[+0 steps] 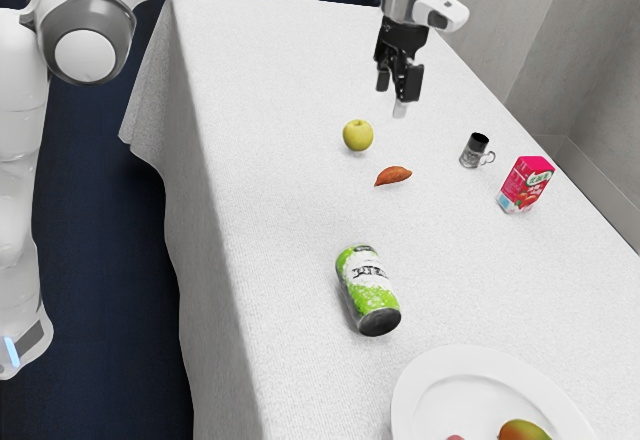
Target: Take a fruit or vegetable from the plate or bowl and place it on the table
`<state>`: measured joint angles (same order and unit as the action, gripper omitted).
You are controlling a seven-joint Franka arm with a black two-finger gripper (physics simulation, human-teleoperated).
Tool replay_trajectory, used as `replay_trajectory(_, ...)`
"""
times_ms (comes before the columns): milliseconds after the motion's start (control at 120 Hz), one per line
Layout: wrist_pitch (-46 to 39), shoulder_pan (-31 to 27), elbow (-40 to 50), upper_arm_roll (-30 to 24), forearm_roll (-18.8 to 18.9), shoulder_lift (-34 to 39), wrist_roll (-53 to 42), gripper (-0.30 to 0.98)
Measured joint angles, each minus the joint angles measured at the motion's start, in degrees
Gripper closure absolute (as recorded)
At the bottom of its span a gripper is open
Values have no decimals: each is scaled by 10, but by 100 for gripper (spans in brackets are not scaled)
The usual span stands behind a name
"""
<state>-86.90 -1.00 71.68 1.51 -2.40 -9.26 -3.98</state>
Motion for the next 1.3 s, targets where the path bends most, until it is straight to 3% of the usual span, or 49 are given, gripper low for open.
replay_trajectory(358, -13, -17, -11, -5, 17, -23, -4, 0)
replay_trajectory(542, -59, 0, -11, -70, 18, -47, -39, 0)
replay_trajectory(842, -176, 98, -48, -96, 16, -119, -123, 0)
replay_trajectory(1108, -294, 160, -68, -97, -4, -193, -161, 0)
replay_trajectory(1300, -353, 186, -81, -133, -30, -228, -179, 0)
